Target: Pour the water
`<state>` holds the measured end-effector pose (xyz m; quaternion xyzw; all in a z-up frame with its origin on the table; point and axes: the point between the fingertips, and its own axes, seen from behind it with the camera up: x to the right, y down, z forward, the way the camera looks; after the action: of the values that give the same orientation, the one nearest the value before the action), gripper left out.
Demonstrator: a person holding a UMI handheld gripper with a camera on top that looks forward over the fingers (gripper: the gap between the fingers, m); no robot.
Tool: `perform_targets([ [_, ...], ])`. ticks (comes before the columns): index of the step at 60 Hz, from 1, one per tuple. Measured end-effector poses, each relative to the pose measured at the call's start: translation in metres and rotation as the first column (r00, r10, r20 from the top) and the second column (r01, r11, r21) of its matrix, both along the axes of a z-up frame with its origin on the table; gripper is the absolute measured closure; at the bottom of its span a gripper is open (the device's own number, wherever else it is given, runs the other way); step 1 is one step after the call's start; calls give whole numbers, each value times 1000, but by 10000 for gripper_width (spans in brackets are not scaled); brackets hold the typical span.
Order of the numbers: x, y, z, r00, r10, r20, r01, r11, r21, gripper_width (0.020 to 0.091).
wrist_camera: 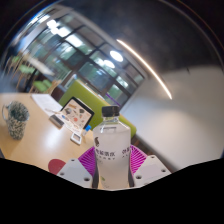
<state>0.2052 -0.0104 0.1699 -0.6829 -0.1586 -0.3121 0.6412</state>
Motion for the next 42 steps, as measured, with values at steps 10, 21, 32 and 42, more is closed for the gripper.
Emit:
perform_targets([
  [10, -98, 21, 20, 803, 87, 589, -35, 994, -100, 702],
  [21, -154, 19, -9, 286, 191, 939, 7, 980, -201, 699],
  [32, -163, 0, -6, 45, 197, 979, 26, 980, -199, 698],
  [42, -160, -8, 1, 38, 221, 975, 29, 975, -222, 698],
])
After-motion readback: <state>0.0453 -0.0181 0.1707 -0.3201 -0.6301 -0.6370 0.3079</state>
